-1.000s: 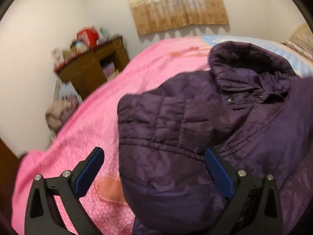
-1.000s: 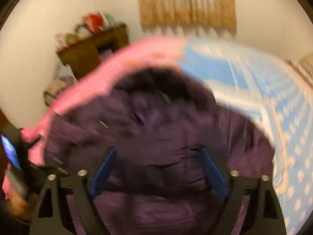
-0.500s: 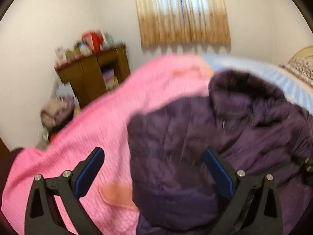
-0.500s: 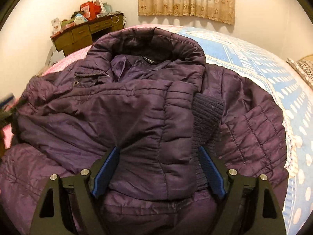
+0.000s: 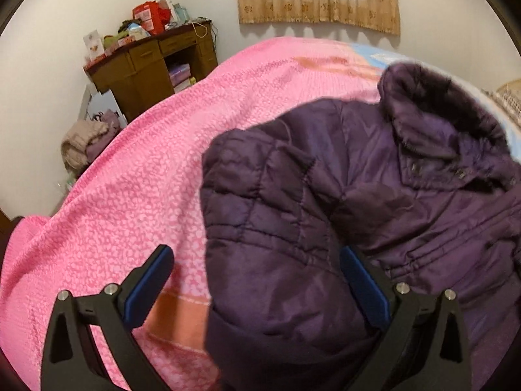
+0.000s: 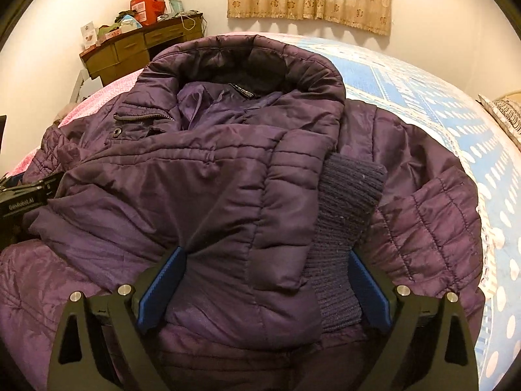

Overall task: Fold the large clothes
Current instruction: 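Fold the jacket side panel over toward the zipper with the left gripper, then grasp the jacket collar edge with both grippers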

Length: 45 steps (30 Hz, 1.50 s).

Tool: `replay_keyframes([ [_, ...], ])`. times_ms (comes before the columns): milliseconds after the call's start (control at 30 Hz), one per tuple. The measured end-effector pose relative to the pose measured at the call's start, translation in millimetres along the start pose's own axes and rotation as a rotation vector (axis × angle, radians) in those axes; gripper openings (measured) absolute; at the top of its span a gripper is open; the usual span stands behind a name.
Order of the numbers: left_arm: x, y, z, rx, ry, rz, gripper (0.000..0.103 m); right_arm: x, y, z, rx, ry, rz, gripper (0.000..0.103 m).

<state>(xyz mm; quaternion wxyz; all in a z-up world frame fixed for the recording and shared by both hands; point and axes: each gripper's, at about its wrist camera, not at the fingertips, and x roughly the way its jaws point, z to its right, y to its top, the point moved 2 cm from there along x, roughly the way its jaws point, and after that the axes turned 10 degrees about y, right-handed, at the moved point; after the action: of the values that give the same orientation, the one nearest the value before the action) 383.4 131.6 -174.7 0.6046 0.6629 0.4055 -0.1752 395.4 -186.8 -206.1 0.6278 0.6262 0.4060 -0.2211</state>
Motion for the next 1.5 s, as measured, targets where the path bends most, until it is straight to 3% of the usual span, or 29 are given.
replay_keyframes([
  [67, -22.0, -0.1, -13.6, -0.053, -0.019, 0.027, 0.102, -20.3, -0.5, -2.9, -0.001, -0.026, 0.006, 0.097],
  [233, -79.2, 2.4, -19.8, -0.089, -0.027, 0.184, 0.103, -79.5, 12.5, -10.1, 0.024, -0.038, 0.201, 0.097],
  [333, -90.9, 10.2, 6.2, -0.042, -0.067, 0.225, 0.103, -86.7, 25.5, -20.9, 0.008, 0.043, 0.278, 0.097],
  [400, -82.5, 10.9, 23.0, 0.003, -0.061, 0.218, 0.103, -73.1, 30.8, -30.7, -0.029, 0.099, 0.243, 0.097],
  [500, -58.8, 3.4, 44.8, 0.056, -0.008, 0.179, 0.103, -45.0, 28.3, -36.0, -0.07, 0.09, 0.182, 0.097],
  [567, -36.1, -4.3, 53.4, 0.103, 0.029, 0.089, 0.103, -23.4, 18.1, -22.2, -0.029, 0.058, 0.119, 0.097],
  [633, -19.4, -6.4, 48.1, 0.089, 0.025, 0.014, 0.103, -5.3, 6.0, -4.9, 0.042, 0.084, 0.061, 0.097],
  [767, -11.7, -6.0, 47.0, 0.127, 0.029, 0.012, 0.103, -6.5, 1.1, 5.4, 0.094, 0.112, 0.076, 0.097],
  [1500, 11.1, 1.0, 39.5, 0.102, -0.003, -0.043, 0.103, 3.6, 1.7, -5.1, 0.025, 0.021, 0.028, 0.1],
])
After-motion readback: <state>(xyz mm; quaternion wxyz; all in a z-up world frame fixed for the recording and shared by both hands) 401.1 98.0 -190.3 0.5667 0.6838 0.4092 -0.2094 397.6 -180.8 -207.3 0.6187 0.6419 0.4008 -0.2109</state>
